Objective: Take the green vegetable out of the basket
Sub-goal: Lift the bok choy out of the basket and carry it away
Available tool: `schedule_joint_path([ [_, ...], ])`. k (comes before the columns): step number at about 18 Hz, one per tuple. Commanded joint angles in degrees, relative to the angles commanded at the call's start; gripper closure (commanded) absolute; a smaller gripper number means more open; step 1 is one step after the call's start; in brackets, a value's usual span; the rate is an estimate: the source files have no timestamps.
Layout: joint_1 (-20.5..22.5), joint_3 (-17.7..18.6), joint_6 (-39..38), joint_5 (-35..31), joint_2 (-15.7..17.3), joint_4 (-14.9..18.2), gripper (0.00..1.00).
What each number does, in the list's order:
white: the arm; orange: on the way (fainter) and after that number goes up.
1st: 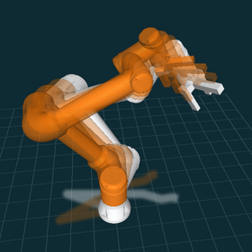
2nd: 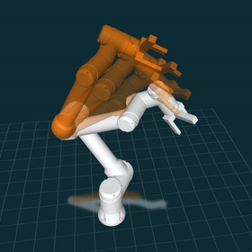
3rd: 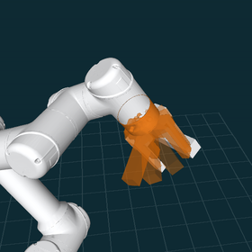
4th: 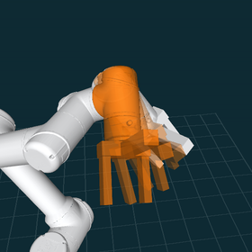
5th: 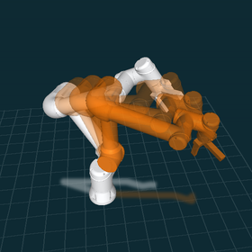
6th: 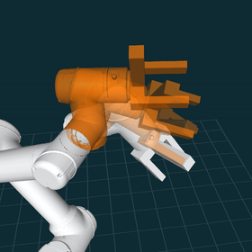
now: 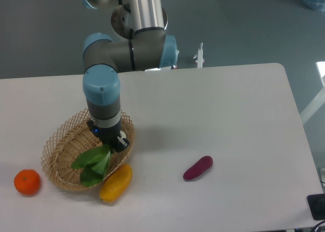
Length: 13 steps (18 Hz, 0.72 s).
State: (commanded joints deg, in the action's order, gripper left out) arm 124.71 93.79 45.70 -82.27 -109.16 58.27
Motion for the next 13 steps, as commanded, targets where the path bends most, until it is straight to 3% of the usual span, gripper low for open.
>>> schedule_joint_path([
  [6, 5.18, -3.87, 1.31, 0.09, -0.09, 1.76, 0.72],
  [13, 13.44, -4.75, 13.17, 0.18, -0.26, 1.76, 0.72],
])
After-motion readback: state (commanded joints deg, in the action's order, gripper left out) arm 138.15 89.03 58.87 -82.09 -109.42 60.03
